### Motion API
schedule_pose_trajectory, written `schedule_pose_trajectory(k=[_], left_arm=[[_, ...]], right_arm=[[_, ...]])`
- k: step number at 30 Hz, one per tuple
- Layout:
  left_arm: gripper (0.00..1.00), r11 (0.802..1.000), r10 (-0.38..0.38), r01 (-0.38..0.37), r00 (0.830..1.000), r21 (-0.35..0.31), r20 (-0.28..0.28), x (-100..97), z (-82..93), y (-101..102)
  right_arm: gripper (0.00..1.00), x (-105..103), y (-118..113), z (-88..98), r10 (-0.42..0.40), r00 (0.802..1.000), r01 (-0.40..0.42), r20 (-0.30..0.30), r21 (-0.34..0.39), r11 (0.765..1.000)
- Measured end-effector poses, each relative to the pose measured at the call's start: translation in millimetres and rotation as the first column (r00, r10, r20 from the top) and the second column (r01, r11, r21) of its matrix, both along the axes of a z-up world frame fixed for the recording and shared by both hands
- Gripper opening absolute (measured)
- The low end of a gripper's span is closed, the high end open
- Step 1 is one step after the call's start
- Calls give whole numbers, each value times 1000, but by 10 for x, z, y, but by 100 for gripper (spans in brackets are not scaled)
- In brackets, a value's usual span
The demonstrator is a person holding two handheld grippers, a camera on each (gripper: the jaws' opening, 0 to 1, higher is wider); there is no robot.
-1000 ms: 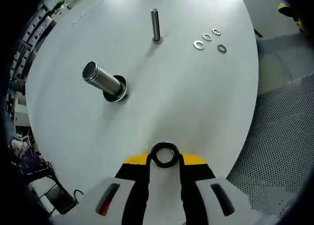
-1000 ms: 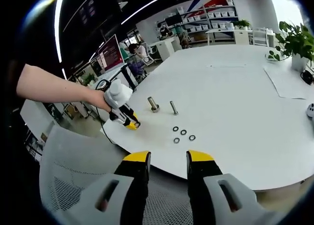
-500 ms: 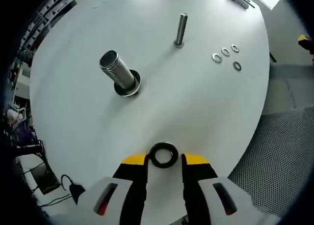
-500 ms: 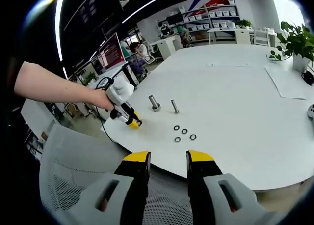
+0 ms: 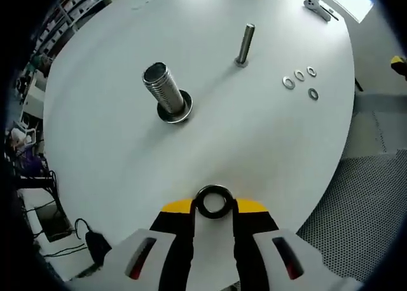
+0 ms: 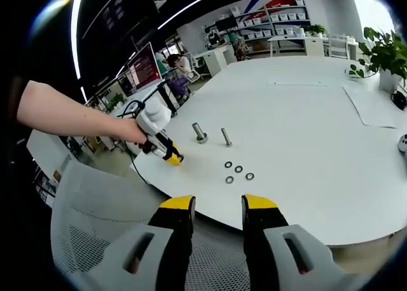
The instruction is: Place the washer onto the threaded stud by aligning its center hole with the stud, sliding it down to the base, and recovering from edge contact or off-axis alignment until the washer reaches the visible bottom stop.
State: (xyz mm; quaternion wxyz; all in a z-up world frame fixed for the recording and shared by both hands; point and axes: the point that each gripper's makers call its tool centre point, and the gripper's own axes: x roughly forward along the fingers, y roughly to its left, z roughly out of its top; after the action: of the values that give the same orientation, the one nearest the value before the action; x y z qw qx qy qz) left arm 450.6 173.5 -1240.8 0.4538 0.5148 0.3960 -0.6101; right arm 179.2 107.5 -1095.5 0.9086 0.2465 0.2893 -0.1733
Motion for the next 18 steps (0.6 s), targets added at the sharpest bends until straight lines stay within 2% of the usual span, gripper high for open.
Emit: schedule_pose_trajectory(k=[6,13,18], left_arm=[[20,999,-2,2,1000,35,13,15,-10,-1],[19,1000,-26,26,1000,7,-6,46,-11,3],[19,1000,-5,5,1000,-6,2,157,15,16]], right_arm=[[32,0,-2,3,-1,1000,1,-2,-1,1000],[32,-6,-16,6,-10,1000,10,7,-4,1000],[32,2,-11,19,-7,1000,7,10,-4,1000]])
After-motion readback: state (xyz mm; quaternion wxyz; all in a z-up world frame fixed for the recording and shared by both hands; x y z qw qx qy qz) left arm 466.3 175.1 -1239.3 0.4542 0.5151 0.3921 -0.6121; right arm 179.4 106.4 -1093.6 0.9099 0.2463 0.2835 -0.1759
